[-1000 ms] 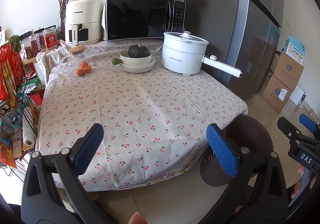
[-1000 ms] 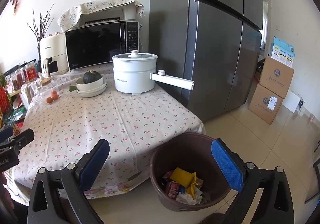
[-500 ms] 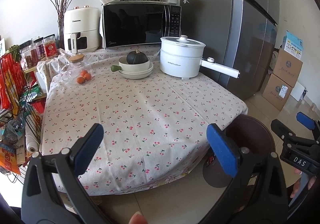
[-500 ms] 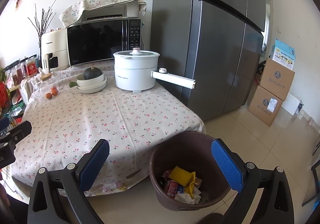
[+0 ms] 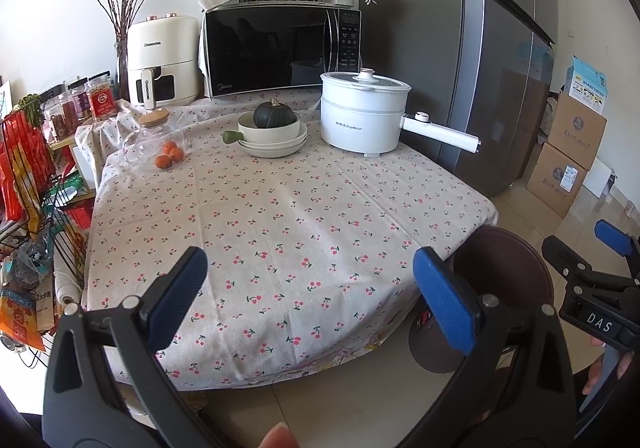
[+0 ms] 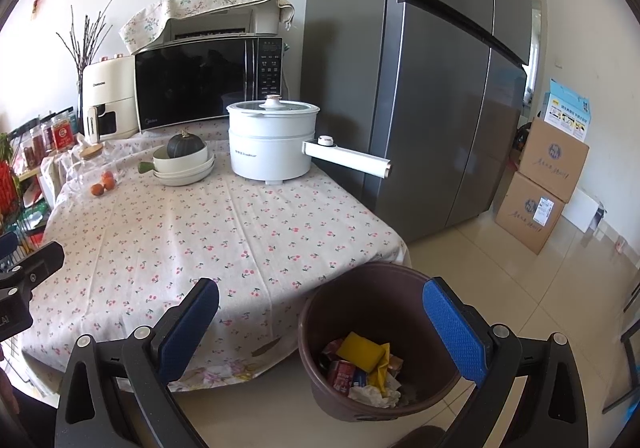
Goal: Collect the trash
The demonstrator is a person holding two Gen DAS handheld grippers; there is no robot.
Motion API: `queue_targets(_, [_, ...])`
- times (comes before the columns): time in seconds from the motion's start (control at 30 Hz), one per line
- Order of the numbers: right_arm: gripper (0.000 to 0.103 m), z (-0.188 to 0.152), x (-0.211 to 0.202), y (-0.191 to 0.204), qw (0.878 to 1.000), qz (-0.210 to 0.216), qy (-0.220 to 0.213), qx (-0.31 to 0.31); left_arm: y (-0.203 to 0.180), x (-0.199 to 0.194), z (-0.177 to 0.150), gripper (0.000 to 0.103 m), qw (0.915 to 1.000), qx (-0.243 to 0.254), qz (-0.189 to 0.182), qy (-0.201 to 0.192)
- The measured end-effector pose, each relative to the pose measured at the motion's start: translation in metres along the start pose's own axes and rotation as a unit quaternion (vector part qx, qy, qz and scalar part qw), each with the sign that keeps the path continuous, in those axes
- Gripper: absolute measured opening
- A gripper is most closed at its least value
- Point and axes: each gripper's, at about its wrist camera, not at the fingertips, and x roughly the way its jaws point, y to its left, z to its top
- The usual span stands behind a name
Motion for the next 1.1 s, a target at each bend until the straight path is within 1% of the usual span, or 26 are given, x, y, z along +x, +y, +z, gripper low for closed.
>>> queue_targets(1.1, [0.103,-0.0017,0.0015,-0.0011,1.000,0.000,0.002,-0.003,-0.0019,0.0006,-0.0011,0.102,1.0000,0.007,0.001,0.005])
